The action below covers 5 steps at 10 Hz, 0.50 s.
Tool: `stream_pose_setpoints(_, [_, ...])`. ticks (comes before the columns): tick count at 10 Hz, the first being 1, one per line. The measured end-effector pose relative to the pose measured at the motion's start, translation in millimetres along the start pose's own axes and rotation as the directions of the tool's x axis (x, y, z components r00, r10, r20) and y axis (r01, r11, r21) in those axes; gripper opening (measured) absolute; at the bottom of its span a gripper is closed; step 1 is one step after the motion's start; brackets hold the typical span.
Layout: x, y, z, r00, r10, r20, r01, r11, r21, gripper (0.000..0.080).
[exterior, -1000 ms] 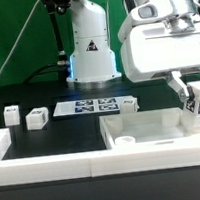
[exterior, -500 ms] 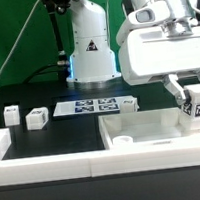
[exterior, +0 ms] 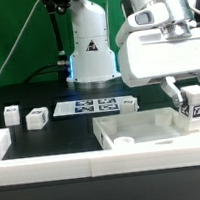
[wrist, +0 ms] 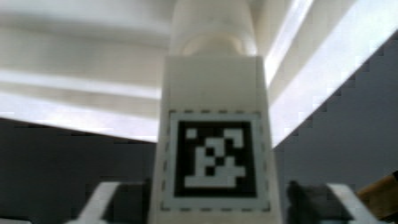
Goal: Assemble one leg
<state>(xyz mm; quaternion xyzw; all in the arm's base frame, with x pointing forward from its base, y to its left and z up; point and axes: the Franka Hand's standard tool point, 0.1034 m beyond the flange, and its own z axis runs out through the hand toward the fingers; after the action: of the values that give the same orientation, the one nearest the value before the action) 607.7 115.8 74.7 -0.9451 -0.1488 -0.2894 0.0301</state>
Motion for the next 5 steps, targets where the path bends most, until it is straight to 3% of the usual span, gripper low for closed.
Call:
stream_pose_setpoints(1, [-0.5,-0.2,0.2,1.000,0.000,0.002,0.000,1.000,0.001,0.0611])
stream_pose_setpoints(5, [-1.0,-0.3,0.6,1.000,0.000,0.003,0.000,1.000,0.001,0.0647])
